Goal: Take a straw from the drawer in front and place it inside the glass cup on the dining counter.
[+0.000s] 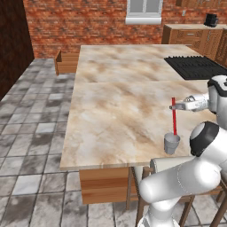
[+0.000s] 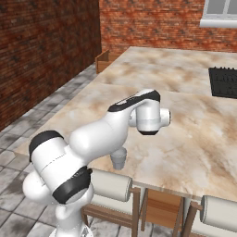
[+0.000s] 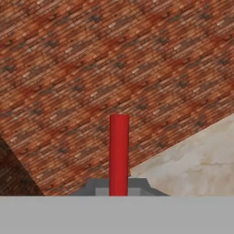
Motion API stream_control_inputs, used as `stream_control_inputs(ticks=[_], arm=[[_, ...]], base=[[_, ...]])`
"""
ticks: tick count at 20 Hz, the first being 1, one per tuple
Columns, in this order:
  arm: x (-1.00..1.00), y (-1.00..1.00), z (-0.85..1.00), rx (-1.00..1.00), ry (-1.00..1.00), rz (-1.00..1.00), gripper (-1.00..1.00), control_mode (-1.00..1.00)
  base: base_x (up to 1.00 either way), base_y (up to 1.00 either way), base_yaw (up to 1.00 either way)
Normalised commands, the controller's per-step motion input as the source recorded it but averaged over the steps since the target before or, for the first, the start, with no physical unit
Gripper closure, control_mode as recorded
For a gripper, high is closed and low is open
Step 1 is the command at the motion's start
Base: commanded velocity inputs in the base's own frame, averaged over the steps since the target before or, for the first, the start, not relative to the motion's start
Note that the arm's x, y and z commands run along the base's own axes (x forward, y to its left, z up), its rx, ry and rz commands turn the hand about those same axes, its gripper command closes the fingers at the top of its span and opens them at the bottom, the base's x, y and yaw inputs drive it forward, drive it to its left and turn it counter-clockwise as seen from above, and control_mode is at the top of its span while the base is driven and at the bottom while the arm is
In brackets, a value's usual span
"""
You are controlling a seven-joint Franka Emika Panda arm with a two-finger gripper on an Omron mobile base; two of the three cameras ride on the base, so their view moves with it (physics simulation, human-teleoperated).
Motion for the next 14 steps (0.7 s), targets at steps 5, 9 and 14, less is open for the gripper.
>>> stream_control_inputs(ticks=[5, 9, 14], arm=[[0.0, -0.26, 0.0, -0.01, -0.25, 0.07, 1.0, -1.0], [0.0, -0.13, 0.0, 0.0, -0.18, 0.08, 1.0, -1.0], [0.0, -0.01, 0.0, 0.04, -0.06, 0.05, 1.0, -1.0]], base=[[0.0, 0.0, 0.0], [0.0, 0.0, 0.0], [0.0, 0.0, 0.0]])
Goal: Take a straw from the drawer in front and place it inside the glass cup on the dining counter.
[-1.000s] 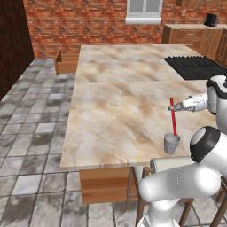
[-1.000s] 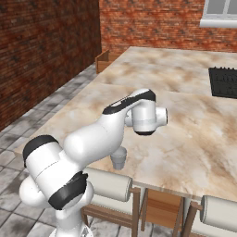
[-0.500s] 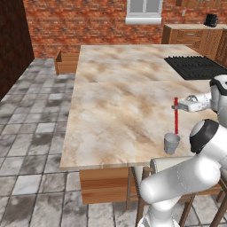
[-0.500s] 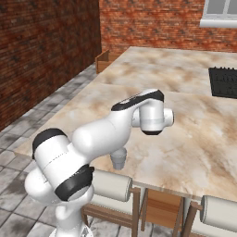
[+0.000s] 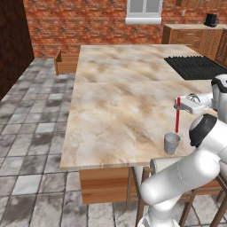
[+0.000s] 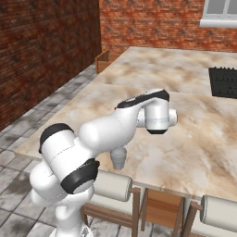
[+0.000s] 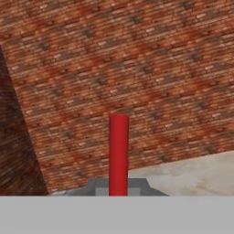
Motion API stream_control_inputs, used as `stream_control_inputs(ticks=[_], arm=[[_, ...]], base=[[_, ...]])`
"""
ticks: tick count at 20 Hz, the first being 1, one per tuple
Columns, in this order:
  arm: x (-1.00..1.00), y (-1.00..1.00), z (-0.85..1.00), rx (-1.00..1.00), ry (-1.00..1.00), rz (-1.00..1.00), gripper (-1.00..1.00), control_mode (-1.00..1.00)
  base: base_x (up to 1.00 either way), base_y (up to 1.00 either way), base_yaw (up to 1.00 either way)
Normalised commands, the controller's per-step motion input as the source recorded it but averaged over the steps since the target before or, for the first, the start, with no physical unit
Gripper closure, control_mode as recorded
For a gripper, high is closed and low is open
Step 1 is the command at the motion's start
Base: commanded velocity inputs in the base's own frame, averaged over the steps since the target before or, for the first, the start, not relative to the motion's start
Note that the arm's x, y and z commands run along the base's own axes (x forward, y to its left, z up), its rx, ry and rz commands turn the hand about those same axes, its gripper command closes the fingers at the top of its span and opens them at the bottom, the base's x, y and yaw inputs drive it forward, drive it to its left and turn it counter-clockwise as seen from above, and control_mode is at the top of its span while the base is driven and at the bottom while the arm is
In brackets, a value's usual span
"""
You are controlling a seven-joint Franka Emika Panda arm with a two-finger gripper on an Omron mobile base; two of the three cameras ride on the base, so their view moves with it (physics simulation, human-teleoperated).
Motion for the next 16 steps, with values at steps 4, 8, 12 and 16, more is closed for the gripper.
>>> stream_control_inputs(ticks=[4, 8, 12, 16], arm=[[0.0, -0.02, -0.02, 0.06, -0.04, 0.04, 1.0, -1.0], [0.0, -0.08, -0.15, 0.06, 0.0, 0.02, 1.0, -1.0], [0.01, -0.05, -0.29, 0.05, 0.0, 0.01, 1.0, -1.0], [0.03, -0.03, -0.25, 0.04, 0.0, 0.01, 1.0, -1.0]], base=[[0.0, 0.0, 0.0], [0.0, 0.0, 0.0], [0.0, 0.0, 0.0], [0.0, 0.0, 0.0]])
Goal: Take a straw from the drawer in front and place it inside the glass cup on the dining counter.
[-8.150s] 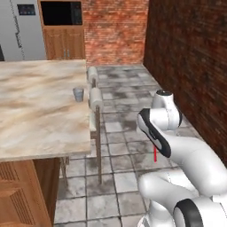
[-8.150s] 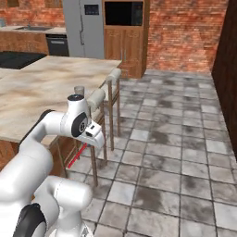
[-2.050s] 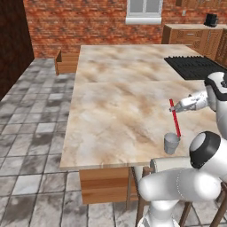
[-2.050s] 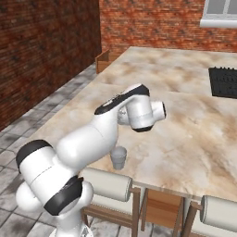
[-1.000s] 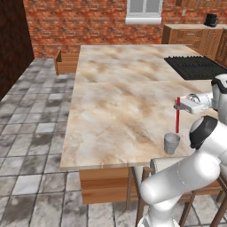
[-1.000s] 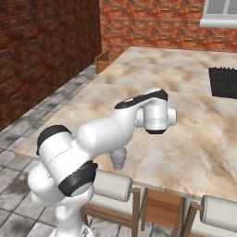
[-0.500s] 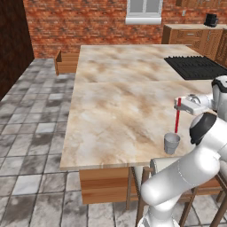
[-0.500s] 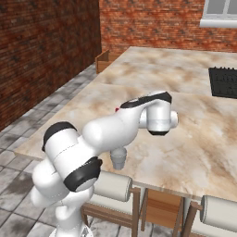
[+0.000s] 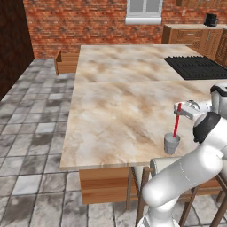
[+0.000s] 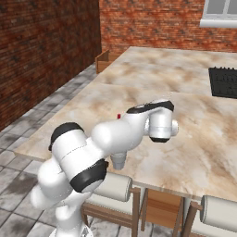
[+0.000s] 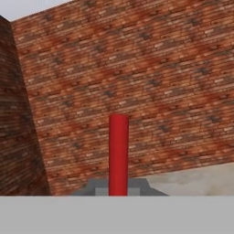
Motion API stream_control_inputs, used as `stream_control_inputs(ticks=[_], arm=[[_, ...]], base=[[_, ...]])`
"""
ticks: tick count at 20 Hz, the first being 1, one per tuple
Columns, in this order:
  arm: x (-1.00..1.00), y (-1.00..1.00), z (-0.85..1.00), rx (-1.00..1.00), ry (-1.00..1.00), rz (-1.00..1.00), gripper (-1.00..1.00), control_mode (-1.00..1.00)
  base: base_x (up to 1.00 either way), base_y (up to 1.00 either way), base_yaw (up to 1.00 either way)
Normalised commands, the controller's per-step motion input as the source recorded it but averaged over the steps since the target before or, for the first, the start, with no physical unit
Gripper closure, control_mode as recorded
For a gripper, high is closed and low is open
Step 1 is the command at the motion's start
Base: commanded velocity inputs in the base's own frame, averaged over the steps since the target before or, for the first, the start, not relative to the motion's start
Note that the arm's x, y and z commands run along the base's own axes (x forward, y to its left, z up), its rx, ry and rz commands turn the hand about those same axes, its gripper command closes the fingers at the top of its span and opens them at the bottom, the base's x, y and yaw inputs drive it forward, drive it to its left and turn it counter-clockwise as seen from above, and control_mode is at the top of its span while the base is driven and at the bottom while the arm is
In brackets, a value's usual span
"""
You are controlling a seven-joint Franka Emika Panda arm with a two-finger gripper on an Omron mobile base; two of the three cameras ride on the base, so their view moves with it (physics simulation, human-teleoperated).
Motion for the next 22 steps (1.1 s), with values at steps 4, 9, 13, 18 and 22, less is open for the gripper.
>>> stream_control_inputs(ticks=[4, 9, 13, 18, 22], arm=[[0.07, -0.01, -0.2, 0.04, 0.0, 0.0, 1.0, -1.0], [0.13, 0.0, -0.17, 0.02, 0.0, 0.0, 1.0, -1.0], [0.07, -0.01, -0.12, 0.0, -0.02, 0.0, 1.0, -1.0], [0.01, -0.1, -0.05, 0.0, -0.05, 0.0, 1.0, -1.0], [0.06, -0.09, -0.03, 0.0, -0.05, 0.0, 1.0, -1.0]], base=[[0.0, 0.0, 0.0], [0.0, 0.0, 0.0], [0.0, 0.0, 0.0], [0.0, 0.0, 0.0], [0.0, 0.0, 0.0]])
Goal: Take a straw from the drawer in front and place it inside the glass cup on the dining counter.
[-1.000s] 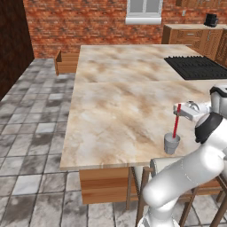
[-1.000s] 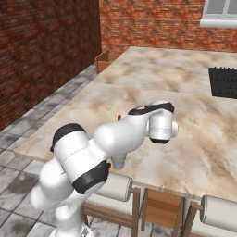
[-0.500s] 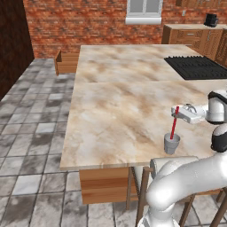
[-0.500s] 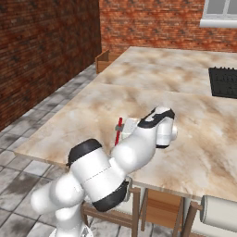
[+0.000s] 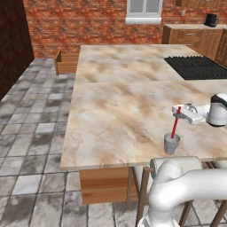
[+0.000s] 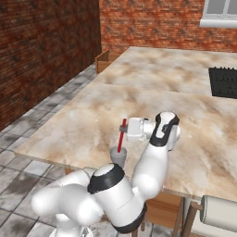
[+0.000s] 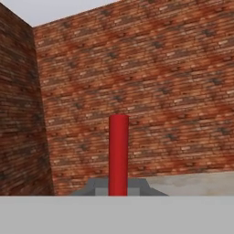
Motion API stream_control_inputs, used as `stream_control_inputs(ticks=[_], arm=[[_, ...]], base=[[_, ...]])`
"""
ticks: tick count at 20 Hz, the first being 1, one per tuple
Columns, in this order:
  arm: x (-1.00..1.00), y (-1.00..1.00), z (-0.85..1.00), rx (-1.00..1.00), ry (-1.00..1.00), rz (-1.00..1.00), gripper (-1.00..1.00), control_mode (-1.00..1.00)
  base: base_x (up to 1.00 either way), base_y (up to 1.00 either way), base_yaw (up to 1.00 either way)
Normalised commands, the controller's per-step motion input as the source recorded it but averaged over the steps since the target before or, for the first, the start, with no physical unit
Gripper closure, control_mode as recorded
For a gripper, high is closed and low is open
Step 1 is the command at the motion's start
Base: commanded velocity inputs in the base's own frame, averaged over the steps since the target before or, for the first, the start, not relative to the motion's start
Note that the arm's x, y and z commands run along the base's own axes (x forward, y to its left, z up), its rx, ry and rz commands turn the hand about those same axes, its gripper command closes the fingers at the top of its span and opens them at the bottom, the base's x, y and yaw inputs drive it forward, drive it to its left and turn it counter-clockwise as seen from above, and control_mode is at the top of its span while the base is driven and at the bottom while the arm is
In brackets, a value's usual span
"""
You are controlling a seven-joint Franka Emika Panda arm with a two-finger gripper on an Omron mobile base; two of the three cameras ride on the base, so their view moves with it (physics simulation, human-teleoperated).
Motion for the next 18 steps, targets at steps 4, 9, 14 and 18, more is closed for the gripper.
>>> stream_control_inputs(ticks=[4, 9, 14, 18], arm=[[0.03, -0.01, -0.05, 0.0, -0.04, 0.0, 1.0, -1.0], [0.0, 0.0, -0.11, 0.0, -0.02, 0.0, 1.0, -1.0], [0.0, 0.0, -0.15, 0.0, 0.0, 0.0, 1.0, -1.0], [0.07, 0.0, -0.13, 0.0, 0.0, 0.0, 1.0, -1.0]], base=[[0.0, 0.0, 0.0], [0.0, 0.0, 0.0], [0.0, 0.0, 0.0], [0.0, 0.0, 0.0]])
